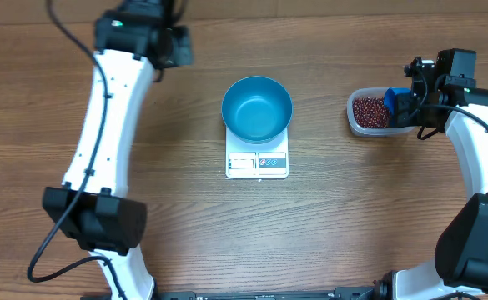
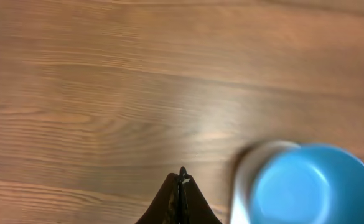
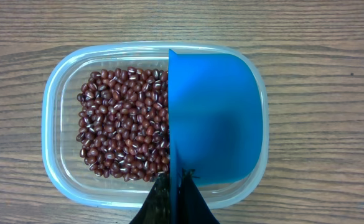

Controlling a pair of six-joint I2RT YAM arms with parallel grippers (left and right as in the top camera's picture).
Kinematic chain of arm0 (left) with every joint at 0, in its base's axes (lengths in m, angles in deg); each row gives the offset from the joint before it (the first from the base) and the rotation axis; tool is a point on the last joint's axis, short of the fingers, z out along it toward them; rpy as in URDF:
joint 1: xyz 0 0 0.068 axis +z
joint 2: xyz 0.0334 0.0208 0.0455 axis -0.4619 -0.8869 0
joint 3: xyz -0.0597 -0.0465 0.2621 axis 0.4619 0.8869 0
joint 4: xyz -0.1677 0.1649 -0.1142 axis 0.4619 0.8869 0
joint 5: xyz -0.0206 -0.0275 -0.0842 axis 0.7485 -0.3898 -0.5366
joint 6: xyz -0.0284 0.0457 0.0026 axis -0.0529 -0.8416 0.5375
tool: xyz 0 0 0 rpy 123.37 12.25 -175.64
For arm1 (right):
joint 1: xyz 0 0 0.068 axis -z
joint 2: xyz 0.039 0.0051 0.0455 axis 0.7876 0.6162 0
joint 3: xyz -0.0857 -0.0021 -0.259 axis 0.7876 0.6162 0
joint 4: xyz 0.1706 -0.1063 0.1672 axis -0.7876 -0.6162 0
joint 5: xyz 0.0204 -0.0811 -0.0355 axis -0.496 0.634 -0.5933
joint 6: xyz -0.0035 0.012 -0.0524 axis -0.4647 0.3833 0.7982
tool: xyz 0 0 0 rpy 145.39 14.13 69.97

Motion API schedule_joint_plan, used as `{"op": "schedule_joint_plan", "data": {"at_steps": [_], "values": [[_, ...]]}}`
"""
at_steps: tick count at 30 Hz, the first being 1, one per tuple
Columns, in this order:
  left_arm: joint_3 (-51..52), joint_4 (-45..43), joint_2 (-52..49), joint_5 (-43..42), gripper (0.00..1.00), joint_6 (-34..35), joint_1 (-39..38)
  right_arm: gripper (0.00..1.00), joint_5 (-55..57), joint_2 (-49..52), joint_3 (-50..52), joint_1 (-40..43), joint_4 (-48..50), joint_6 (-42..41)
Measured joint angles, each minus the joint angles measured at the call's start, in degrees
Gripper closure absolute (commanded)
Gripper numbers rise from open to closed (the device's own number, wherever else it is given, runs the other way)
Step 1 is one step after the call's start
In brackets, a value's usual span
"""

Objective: Scoop item into bowl and weigh 150g on scale

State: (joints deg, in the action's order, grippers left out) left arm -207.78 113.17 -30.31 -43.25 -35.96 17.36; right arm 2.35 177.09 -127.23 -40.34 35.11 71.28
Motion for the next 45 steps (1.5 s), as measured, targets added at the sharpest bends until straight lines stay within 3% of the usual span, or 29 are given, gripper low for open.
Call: {"op": "schedule_joint_plan", "data": {"at_steps": [3,5,8,10,11,13,24,36,45], "values": [[0.0,0.0,0.0,0.0,0.87,-0.02,3.15,0.96,0.0,0.0,0.0,0.0,-0.04,0.0],[0.0,0.09,0.0,0.04,0.61,0.04,4.52,0.96,0.0,0.0,0.0,0.0,-0.07,0.02],[0.0,0.5,0.0,0.17,0.56,0.46,5.73,0.96,0.17,0.0,0.0,0.02,-0.15,0.02],[0.0,1.18,0.0,0.2,0.46,0.55,5.95,0.96,0.59,0.0,-0.07,0.02,-0.44,0.02],[0.0,1.57,0.0,0.2,0.36,0.66,5.97,0.96,1.01,0.0,-0.42,0.0,-1.09,0.02],[0.0,2.01,0.0,0.22,0.01,0.72,5.86,0.96,1.7,0.09,-1.79,0.02,-3.67,0.02],[0.0,3.34,0.0,0.2,0.01,1.22,5.75,0.96,4.02,0.28,-13.25,-0.37,-12.72,2.99],[0.0,3.34,0.0,0.2,0.01,1.2,5.75,0.96,11.06,1.07,-13.46,-5.64,-16.11,8.13],[0.0,3.41,0.0,0.2,0.01,1.22,5.75,0.96,18.62,7.28,-13.46,-10.47,-16.39,8.87]]}}
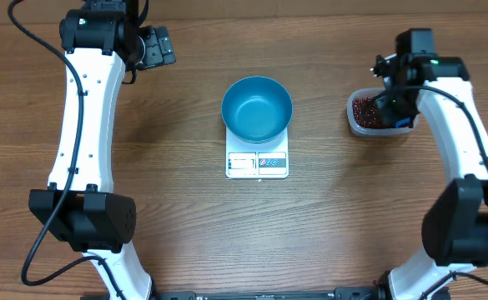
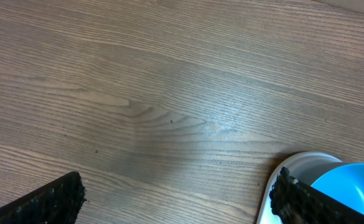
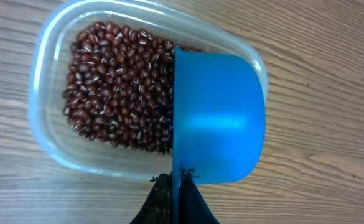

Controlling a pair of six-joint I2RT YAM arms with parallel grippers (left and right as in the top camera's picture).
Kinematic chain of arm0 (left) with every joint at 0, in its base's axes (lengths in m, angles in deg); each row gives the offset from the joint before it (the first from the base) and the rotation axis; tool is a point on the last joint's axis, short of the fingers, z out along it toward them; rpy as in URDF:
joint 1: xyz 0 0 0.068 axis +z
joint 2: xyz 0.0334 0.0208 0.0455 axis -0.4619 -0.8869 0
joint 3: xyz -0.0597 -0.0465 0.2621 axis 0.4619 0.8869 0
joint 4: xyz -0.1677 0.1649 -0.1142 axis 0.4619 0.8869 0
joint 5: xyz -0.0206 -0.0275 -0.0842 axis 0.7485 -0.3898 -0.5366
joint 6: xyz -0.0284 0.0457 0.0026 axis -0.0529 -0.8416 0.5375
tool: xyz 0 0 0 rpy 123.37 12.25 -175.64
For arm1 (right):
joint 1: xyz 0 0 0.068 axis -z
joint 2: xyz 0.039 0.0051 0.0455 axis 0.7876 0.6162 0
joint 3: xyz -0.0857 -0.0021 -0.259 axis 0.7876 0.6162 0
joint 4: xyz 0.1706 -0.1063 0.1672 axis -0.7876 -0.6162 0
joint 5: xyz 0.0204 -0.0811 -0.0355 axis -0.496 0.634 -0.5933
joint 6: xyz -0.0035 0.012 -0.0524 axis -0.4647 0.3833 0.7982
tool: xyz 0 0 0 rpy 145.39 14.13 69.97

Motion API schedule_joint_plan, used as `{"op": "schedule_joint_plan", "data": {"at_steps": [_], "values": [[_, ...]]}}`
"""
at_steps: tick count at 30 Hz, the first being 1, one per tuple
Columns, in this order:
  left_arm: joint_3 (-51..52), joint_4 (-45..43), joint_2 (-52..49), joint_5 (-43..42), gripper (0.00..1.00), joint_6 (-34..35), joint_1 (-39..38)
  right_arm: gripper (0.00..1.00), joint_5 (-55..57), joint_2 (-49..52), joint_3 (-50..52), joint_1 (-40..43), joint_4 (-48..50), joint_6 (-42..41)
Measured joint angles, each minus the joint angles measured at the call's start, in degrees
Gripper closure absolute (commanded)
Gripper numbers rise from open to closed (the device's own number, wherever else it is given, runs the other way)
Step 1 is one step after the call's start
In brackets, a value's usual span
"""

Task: Scoop item into bowl and weigh 150g on scale
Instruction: 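Push the blue scoop deeper into the beans with the right gripper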

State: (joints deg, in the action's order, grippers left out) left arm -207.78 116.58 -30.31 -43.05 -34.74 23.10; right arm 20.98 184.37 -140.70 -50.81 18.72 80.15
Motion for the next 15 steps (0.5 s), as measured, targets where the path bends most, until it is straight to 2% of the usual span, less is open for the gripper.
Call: {"op": "schedule_joint_plan", "data": {"at_steps": [7,15], "values": [[0.0,0.02,0.0,-0.02,0.0,0.0,0.0,0.96,3.23,1.73,0.0,-1.62,1.38,-0.15],[0.0,-0.24,0.0,-0.02,0.0,0.02,0.0,0.96,1.7,1.73,0.0,-1.55,1.73,-1.11]]}}
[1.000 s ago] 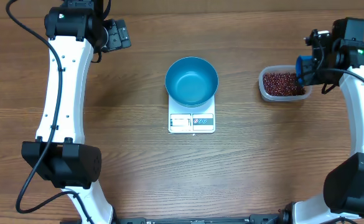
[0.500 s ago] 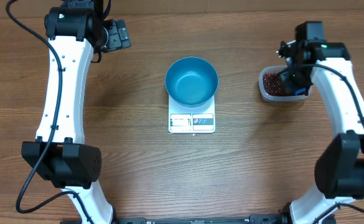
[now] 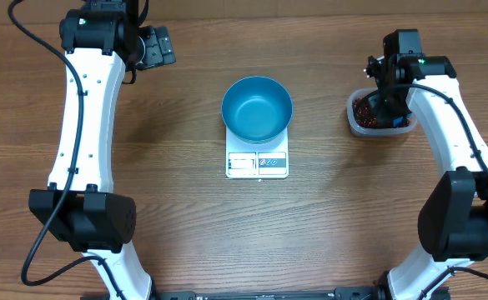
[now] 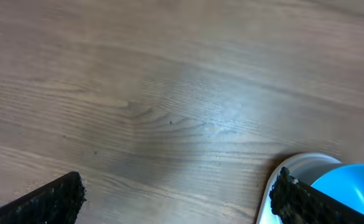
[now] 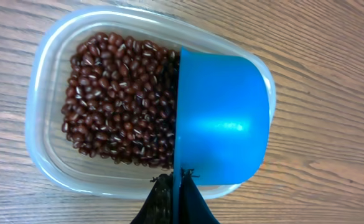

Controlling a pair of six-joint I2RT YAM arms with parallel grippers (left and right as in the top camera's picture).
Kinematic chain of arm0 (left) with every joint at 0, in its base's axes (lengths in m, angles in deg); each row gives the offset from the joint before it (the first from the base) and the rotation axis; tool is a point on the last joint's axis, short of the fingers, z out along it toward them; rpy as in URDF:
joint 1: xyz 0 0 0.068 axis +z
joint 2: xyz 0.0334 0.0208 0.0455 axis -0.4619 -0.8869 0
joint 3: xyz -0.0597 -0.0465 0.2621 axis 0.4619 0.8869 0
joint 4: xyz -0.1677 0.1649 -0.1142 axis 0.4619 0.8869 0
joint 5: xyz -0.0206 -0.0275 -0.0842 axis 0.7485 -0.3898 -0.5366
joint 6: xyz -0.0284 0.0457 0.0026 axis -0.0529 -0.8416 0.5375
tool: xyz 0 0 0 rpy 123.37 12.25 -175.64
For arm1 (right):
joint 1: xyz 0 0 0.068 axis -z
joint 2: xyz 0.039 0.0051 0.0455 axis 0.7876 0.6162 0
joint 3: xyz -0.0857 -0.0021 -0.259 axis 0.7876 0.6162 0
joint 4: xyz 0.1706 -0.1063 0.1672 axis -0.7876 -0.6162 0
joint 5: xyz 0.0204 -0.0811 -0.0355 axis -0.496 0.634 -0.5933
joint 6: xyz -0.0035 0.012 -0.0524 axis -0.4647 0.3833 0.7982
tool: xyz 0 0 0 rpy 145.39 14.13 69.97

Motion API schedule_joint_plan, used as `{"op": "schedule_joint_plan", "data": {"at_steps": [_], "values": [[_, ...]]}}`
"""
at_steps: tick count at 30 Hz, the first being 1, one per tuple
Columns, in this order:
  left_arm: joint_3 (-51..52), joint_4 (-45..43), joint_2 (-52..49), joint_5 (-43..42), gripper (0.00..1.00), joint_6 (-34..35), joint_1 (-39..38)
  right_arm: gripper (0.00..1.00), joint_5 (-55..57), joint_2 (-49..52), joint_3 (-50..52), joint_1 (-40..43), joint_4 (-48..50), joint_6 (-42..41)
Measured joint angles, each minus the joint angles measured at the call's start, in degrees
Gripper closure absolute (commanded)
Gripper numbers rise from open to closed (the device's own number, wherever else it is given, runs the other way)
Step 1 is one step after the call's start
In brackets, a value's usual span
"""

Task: Scoop item into bowl and weigh 150g on scale
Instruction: 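Push the blue scoop deeper into the beans with the right gripper, then move the left gripper back down in front of the scale display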

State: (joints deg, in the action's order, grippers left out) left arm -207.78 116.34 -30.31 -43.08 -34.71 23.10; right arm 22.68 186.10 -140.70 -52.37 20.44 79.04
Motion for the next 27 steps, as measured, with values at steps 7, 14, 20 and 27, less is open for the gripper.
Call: {"op": "schedule_joint_plan", "data": {"at_steps": [7,14,20,27], "values": [[0.0,-4.68,0.0,-2.01,0.52,-0.46,0.0,0.96,-1.03,0.0,0.0,0.04,-0.04,-0.22],[-0.07,11.17,0.0,-12.09,0.5,-5.9,-1.22,0.96,-1.77,0.0,0.0,0.76,0.02,-0.92],[0.0,19.23,0.0,-13.18,0.5,-8.55,-8.04,0.96,-1.97,0.0,0.0,0.92,0.02,-1.27],[0.33,21.51,2.43,-10.64,0.45,-7.65,-19.58,0.96,-2.01,0.0,0.0,0.98,0.04,-1.38]]}}
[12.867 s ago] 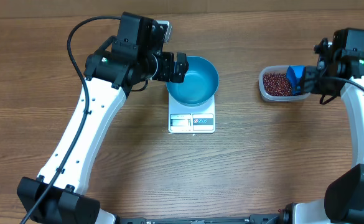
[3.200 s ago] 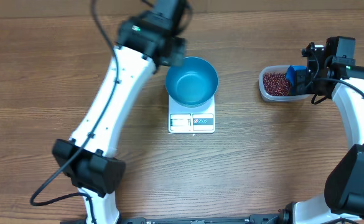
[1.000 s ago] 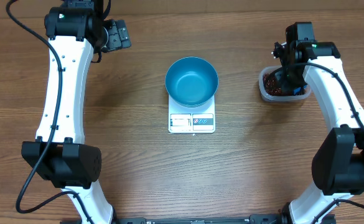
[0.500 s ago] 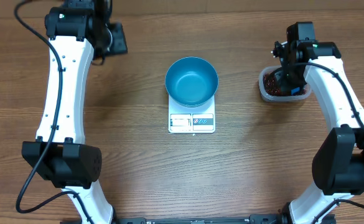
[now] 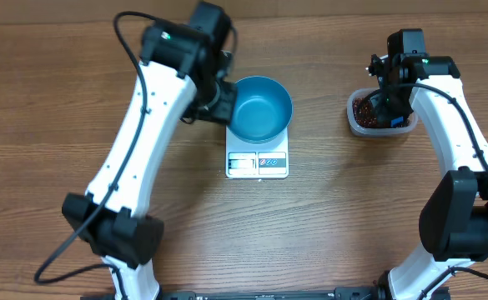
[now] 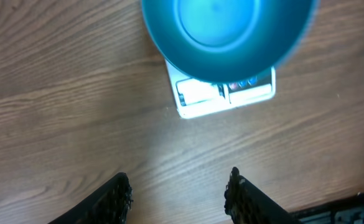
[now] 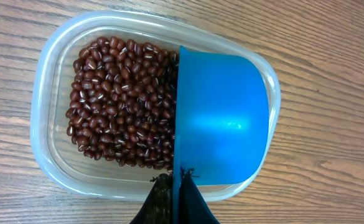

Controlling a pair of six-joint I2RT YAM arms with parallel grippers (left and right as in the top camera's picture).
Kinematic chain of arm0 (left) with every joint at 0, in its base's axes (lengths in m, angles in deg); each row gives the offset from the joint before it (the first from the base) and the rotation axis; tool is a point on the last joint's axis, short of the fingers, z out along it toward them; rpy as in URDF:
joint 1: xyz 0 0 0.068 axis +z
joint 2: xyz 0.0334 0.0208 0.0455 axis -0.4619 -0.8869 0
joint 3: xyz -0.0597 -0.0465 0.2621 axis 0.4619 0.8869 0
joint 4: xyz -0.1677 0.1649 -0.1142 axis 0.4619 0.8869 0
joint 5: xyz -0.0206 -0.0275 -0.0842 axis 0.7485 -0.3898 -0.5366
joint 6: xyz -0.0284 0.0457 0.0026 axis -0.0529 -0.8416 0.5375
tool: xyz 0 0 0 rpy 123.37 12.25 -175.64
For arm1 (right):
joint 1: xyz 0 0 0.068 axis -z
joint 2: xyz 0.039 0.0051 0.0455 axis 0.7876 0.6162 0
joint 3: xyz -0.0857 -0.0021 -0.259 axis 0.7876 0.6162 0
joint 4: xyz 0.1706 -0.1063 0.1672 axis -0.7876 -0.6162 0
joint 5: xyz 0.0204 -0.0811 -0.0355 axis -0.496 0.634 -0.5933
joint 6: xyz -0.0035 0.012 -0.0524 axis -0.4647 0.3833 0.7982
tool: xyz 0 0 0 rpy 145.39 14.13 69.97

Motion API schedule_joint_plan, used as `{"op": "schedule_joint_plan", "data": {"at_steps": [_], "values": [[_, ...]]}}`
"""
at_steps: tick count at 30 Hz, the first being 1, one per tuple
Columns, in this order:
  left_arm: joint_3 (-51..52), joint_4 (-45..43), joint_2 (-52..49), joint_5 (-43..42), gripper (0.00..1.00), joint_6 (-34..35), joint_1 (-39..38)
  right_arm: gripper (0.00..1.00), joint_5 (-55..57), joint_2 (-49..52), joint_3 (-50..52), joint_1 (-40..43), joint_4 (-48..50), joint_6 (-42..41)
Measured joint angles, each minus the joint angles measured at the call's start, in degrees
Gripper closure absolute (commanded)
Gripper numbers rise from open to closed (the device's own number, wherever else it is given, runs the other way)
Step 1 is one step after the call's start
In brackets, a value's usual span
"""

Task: Scoop item into bowl and weigh 150g on scale
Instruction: 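Move the left gripper back down in front of the scale display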

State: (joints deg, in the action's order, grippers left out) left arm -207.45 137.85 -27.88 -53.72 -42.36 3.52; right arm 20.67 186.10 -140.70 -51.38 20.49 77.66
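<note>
An empty blue bowl (image 5: 258,108) stands on a white scale (image 5: 257,163) at mid-table. My left gripper (image 6: 178,185) is open and holds nothing; it hangs high, just left of the bowl, looking down on the bowl (image 6: 225,37) and the scale (image 6: 226,94). At the right, a clear tub of red beans (image 7: 116,102) sits on the table. My right gripper (image 7: 180,175) is shut on the handle of a blue scoop (image 7: 222,118). The scoop covers the tub's right half, its straight edge against the beans. The scoop's inside is hidden.
The tub (image 5: 379,113) lies far to the right of the scale, with bare wooden table (image 5: 327,217) between them and in front. The left arm (image 5: 135,158) slants across the table's left half.
My left arm has come from the far back left corner to just left of the bowl, its gripper still open. The right gripper and scoop have barely shifted over the tub.
At first my left gripper was shut, behind and left of the bowl, and the right held the scoop over the tub's right side. Then the left stood open further back left, while the right wrist had turned over the tub. Now the left is by the bowl.
</note>
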Motion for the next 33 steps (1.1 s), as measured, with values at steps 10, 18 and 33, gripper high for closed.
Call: {"op": "schedule_joint_plan", "data": {"at_steps": [10,18,33], "values": [[19.19,-13.0,13.09,5.03,0.41,4.9,-9.6,0.96,-0.48,0.0,-0.02,0.15,0.2,-0.33],[44.0,-32.76,12.74,3.76,0.29,8.26,-9.79,0.96,-0.83,0.0,-0.02,0.2,0.17,-0.35],[58.51,-47.3,22.29,4.59,0.0,3.04,-10.16,0.96,-1.99,0.0,0.0,0.31,0.24,-0.37]]}}
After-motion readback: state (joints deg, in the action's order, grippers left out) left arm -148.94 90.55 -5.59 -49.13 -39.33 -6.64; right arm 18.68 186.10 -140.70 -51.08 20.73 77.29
